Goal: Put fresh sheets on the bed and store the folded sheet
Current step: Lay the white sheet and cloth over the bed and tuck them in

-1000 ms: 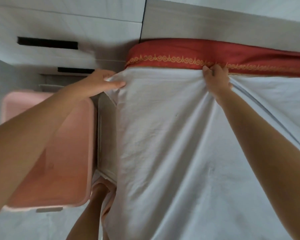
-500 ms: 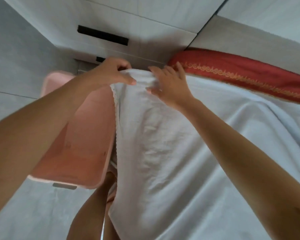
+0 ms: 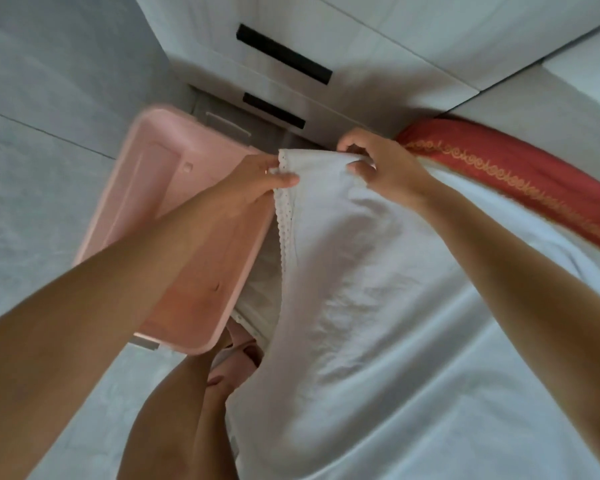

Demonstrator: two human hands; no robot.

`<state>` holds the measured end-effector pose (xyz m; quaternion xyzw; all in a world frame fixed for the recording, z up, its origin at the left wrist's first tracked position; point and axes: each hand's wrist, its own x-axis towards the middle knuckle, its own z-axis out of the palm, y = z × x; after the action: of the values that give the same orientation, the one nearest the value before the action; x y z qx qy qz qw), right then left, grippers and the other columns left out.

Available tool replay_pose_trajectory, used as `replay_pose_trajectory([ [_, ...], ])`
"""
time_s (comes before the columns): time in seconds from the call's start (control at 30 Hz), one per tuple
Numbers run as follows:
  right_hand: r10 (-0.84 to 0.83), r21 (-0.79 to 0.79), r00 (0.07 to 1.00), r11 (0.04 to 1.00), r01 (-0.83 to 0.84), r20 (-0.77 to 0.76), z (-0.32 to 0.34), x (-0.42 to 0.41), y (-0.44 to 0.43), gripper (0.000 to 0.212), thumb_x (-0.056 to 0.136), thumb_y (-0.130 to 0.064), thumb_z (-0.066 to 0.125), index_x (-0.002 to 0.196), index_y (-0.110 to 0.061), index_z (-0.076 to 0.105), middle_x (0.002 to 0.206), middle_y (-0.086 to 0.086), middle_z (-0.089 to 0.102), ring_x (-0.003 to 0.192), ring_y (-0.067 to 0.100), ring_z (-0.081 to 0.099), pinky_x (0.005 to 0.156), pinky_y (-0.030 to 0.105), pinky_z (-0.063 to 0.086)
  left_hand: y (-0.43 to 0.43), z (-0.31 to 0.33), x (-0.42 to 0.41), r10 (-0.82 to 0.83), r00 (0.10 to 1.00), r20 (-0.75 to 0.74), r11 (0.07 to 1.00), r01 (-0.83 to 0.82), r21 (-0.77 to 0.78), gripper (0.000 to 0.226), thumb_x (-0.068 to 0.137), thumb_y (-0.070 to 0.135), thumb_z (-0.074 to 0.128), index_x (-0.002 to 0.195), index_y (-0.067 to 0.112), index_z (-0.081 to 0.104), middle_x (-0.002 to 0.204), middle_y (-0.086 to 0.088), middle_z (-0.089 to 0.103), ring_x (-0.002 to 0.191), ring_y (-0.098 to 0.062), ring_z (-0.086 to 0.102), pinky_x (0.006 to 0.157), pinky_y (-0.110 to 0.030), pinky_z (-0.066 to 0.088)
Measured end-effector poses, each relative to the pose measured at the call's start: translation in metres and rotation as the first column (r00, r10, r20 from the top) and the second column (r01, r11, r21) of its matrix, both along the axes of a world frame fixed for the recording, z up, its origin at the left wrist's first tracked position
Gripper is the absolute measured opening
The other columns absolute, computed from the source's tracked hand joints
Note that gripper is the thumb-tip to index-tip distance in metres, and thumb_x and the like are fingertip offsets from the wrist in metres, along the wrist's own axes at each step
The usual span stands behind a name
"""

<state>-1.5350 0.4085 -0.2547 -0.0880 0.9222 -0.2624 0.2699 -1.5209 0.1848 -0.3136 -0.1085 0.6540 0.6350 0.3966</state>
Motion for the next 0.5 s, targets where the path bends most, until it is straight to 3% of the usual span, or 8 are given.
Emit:
replay_pose_trajectory([
  [0.07,0.069,0.014,0.997,0.997,-0.070,0.035,-0.002,-0.007,-0.007,0.020,0.091,-0.017,0.055,0.111,-0.018,0.058,0.110,-0.001,0.059,0.101,0.016,0.055,0.088,0.033,0.044,-0.001,-0.003,0.002,0.087,0.996,0.032,0.995,-0.088,0.044,0.022,0.086,0.015,0.064,0.108,0.021,0.063,0.108,0.001,0.067,0.103,-0.017,0.063,0.094,-0.037,0.047],
  [0.17,0.105,0.058,0.988,0.992,-0.112,0.116,-0.005,-0.018,-0.021,0.012,0.093,-0.029,0.056,0.099,-0.018,0.059,0.093,-0.003,0.056,0.088,0.015,0.054,0.073,0.028,0.039,0.001,-0.002,-0.001,0.141,0.989,0.043,0.986,-0.144,0.086,0.035,0.088,0.014,0.061,0.122,0.015,0.058,0.118,-0.004,0.065,0.109,-0.021,0.062,0.097,-0.041,0.047],
  [0.27,0.102,0.049,0.973,0.992,-0.115,0.209,-0.006,-0.028,-0.039,0.015,0.096,-0.028,0.051,0.086,-0.018,0.055,0.079,-0.001,0.054,0.077,0.017,0.052,0.065,0.028,0.035,-0.002,-0.002,-0.004,0.135,0.988,0.072,0.982,-0.143,0.121,0.033,0.089,0.011,0.060,0.122,0.011,0.058,0.116,-0.005,0.065,0.109,-0.020,0.062,0.099,-0.038,0.046],
  [0.4,0.143,0.099,0.947,0.979,-0.178,0.286,-0.007,-0.035,-0.054,0.018,0.097,-0.024,0.048,0.095,-0.012,0.061,0.076,-0.002,0.053,0.070,0.013,0.051,0.063,0.025,0.034,-0.010,-0.005,-0.003,0.154,0.972,0.175,0.966,-0.186,0.181,0.014,0.091,0.009,0.056,0.103,0.008,0.063,0.094,0.000,0.072,0.092,-0.013,0.068,0.093,-0.028,0.050],
  [0.5,0.114,0.122,0.957,0.981,-0.151,0.268,-0.009,-0.037,-0.055,0.021,0.097,-0.024,0.049,0.079,-0.015,0.058,0.070,-0.004,0.051,0.069,0.015,0.052,0.061,0.026,0.037,-0.021,-0.011,-0.007,0.099,0.980,0.173,0.976,-0.130,0.177,0.031,0.088,-0.006,0.053,0.118,-0.004,0.057,0.111,-0.010,0.067,0.100,-0.016,0.065,0.095,-0.027,0.049],
])
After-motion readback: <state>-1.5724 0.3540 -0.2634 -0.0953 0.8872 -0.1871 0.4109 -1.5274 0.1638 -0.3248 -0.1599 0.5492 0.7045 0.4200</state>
